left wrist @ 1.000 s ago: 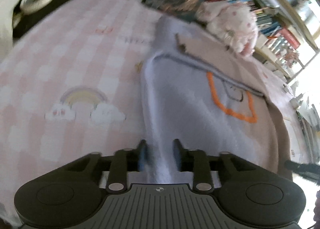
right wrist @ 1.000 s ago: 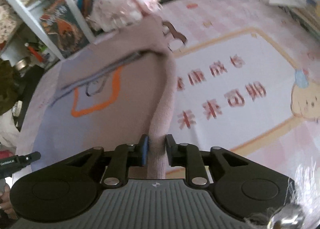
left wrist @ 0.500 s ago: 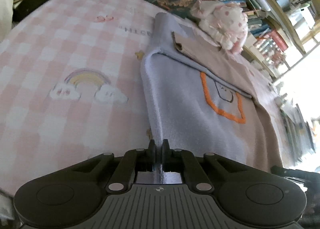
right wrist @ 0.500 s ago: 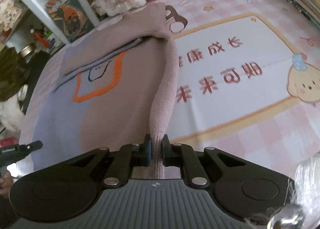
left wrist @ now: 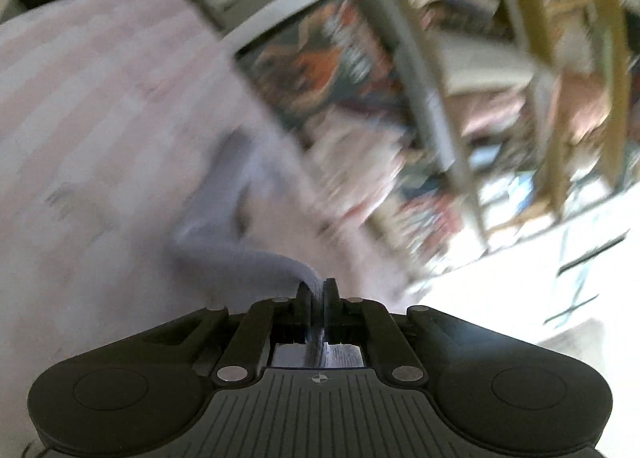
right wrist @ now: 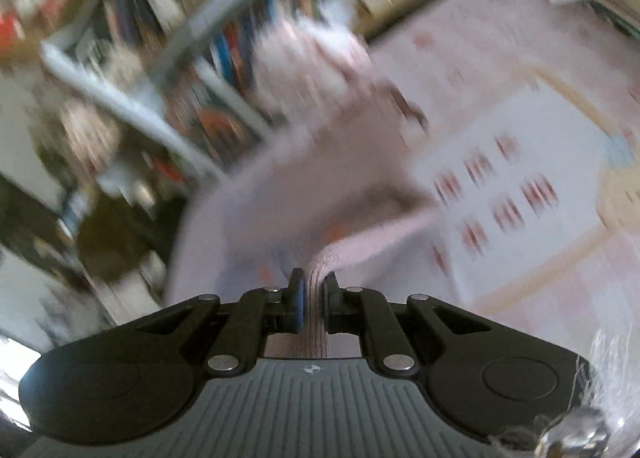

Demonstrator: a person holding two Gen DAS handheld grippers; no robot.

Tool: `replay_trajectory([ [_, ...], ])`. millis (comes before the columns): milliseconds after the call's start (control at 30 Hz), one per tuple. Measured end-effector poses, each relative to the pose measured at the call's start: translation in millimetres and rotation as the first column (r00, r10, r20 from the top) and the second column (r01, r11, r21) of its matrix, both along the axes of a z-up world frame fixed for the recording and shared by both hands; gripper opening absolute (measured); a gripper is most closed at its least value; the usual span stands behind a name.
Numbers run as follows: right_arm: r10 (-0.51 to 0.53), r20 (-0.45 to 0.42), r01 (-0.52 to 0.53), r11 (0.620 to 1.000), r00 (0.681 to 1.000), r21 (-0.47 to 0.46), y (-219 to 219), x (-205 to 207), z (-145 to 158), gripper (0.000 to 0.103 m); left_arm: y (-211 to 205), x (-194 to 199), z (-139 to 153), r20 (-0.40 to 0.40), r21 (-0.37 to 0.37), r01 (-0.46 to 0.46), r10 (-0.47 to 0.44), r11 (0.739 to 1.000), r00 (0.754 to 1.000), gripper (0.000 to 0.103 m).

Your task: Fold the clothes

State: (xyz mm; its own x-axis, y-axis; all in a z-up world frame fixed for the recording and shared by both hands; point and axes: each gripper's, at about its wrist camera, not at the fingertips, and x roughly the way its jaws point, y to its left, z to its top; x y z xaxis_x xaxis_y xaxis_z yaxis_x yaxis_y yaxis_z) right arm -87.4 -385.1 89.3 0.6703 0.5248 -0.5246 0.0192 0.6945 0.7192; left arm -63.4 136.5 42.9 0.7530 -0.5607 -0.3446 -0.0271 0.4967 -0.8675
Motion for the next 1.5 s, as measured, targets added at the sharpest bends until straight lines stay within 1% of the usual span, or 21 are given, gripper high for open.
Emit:
replay_trajectory([
  [100,-0.087,0.073,0.080,0.992,0.993,0.100,-8,31,8,0.008,-1,34,4,0.039,-0.019,-0.051,0.052,0.998,0.998,0.004],
  [167,-0.141,0.089,0.129,0.984,0.986,0.127,-11,57,8,0.008,-4,57,5,0.056,-0.016,-0.083,0.084,0.996,0.995,0.004],
  [267,-0.187,0.067,0.177,0.976,0.980,0.125,-13,92,2,0.008,-8,95,2,0.014,0.019,-0.126,0.126,0.992,0.992,0.004],
  [367,-0.199,0.030,0.195,0.976,0.980,0.099,-12,122,-11,0.008,-11,119,-8,-0.038,0.102,-0.155,0.160,0.983,0.986,0.004],
  [433,-0.198,0.004,0.198,0.977,0.980,0.075,-9,140,-21,0.008,-13,127,-13,-0.062,0.149,-0.166,0.177,0.975,0.982,0.004],
  [600,-0.182,-0.058,0.185,0.982,0.982,0.041,-6,173,-42,0.010,-12,135,-24,-0.133,0.197,-0.183,0.211,0.963,0.968,0.006],
  [633,-0.179,-0.069,0.183,0.982,0.981,0.042,-6,177,-46,0.013,-12,136,-26,-0.148,0.204,-0.184,0.217,0.962,0.965,0.009],
  [700,-0.177,-0.087,0.180,0.983,0.980,0.034,-6,186,-53,0.021,-9,140,-27,-0.177,0.235,-0.187,0.231,0.954,0.957,0.025],
  [733,-0.178,-0.083,0.180,0.983,0.981,0.022,-5,189,-54,0.033,-7,143,-26,-0.190,0.259,-0.190,0.242,0.947,0.951,0.046],
  [767,-0.189,-0.071,0.189,0.982,0.979,0.000,-6,189,-52,0.047,-5,142,-23,-0.188,0.284,-0.204,0.263,0.937,0.946,0.052],
  [867,-0.200,-0.012,0.199,0.978,0.980,-0.066,-9,187,-46,0.051,3,132,-10,-0.075,0.325,-0.240,0.278,0.915,0.958,0.054],
  [933,-0.169,0.007,0.168,0.978,0.986,-0.125,-10,185,-44,0.051,3,126,-6,-0.048,0.404,-0.213,0.253,0.890,0.966,0.054],
  [1000,-0.121,0.015,0.121,0.969,0.993,-0.214,-7,180,-44,0.051,-6,123,-12,-0.067,0.497,-0.146,0.206,0.855,0.976,0.053],
  [1100,-0.028,0.006,0.028,0.939,1.000,-0.343,5,169,-51,0.050,-20,118,-21,-0.087,0.598,-0.056,0.135,0.799,0.987,0.052],
  [1200,0.051,-0.026,-0.057,0.894,0.998,-0.444,20,162,-61,0.044,-38,116,-27,-0.083,0.662,0.002,0.070,0.750,0.994,0.050],
  [1233,0.068,-0.038,-0.078,0.883,0.997,-0.464,25,163,-64,0.038,-45,117,-27,-0.075,0.682,0.019,0.044,0.731,0.996,0.040],
  [1300,0.097,-0.051,-0.110,0.856,0.994,-0.506,36,167,-69,0.015,-52,118,-23,-0.050,0.687,0.010,0.033,0.727,0.998,0.004],
  [1333,0.101,-0.046,-0.110,0.843,0.994,-0.527,39,169,-69,0.005,-55,119,-21,-0.037,0.690,0.006,0.027,0.724,0.999,0.004],
  [1367,0.094,-0.027,-0.094,0.835,0.995,-0.542,42,170,-66,0.005,-58,120,-18,-0.025,0.692,0.001,0.022,0.722,0.999,0.004],
  [1433,0.050,0.089,0.002,0.862,0.995,-0.506,36,162,-46,0.005,-50,111,-4,0.045,0.626,-0.086,0.074,0.775,0.996,0.004],
  [1500,0.026,0.142,0.047,0.870,0.990,-0.491,32,157,-35,0.005,-47,114,-9,0.001,0.642,-0.065,0.084,0.764,0.996,0.004],
])
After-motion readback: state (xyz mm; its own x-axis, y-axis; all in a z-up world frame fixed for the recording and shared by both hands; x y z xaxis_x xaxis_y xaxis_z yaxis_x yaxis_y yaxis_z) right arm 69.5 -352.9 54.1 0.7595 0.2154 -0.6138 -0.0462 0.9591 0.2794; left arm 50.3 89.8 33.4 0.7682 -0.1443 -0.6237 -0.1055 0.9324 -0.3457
